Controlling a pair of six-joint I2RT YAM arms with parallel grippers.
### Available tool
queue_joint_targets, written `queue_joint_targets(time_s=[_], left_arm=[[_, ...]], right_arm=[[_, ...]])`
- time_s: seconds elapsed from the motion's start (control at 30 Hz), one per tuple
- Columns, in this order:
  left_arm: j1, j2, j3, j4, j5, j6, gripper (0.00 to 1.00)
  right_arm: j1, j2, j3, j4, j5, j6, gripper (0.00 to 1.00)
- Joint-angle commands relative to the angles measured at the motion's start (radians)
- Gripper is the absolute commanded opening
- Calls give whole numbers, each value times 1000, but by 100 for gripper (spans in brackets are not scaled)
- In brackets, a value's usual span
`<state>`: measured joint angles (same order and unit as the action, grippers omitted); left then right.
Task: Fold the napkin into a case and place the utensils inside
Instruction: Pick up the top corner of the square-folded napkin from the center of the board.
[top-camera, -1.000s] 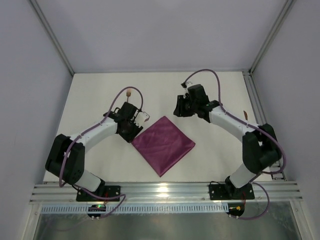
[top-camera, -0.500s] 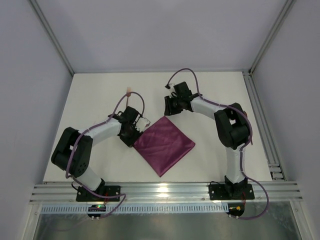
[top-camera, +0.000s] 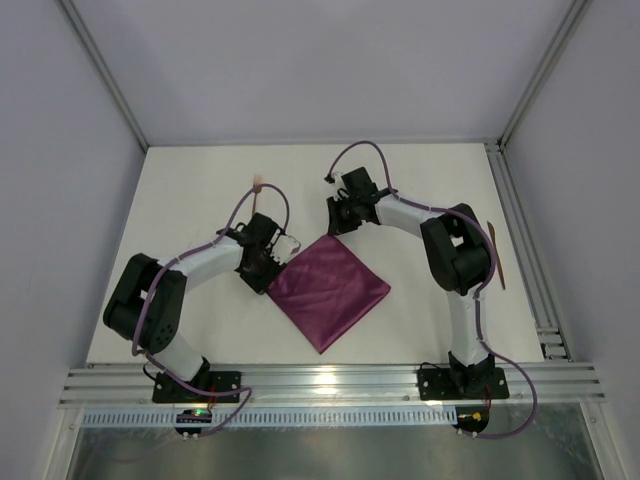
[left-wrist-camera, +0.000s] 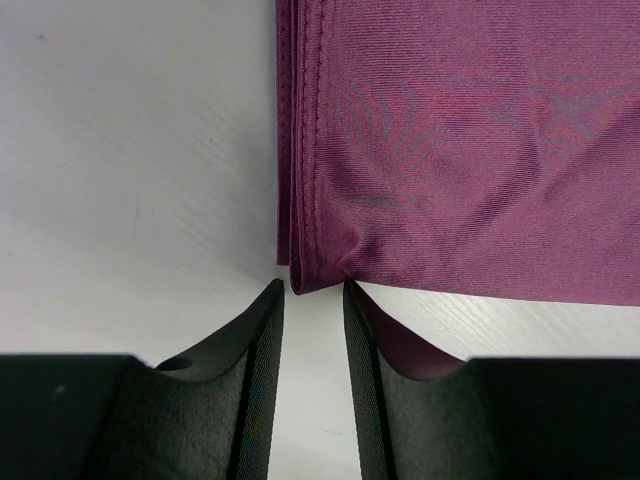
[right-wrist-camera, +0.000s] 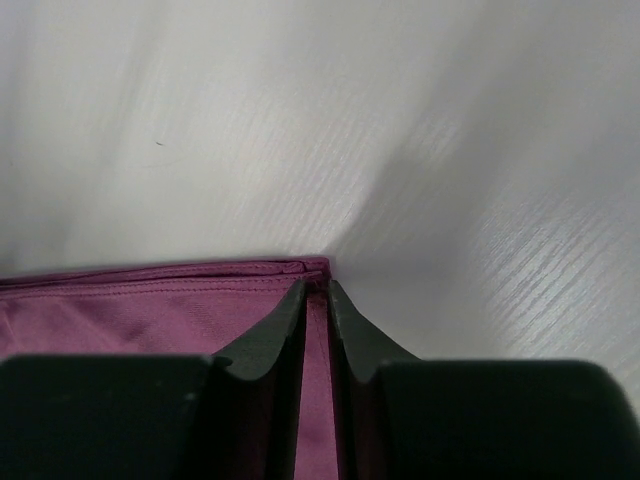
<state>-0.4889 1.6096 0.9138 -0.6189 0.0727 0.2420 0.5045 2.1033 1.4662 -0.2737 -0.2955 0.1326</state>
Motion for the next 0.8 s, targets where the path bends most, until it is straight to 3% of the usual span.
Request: queue_joint_targets(time_s=[0.0, 0.13, 0.3, 0.77], left_arm=[[3, -5, -1, 24, 12, -1, 32], [3, -7, -4, 24, 12, 0, 32], [3, -7, -1, 24, 13, 2, 33], [3, -28, 7, 8, -19, 19, 33]], right_arm=[[9, -5, 34, 13, 1, -4, 17], [15, -20, 34, 11, -7, -14, 17], [43, -55, 11, 37, 7, -25, 3], [58, -207, -118, 125, 68, -24, 3]])
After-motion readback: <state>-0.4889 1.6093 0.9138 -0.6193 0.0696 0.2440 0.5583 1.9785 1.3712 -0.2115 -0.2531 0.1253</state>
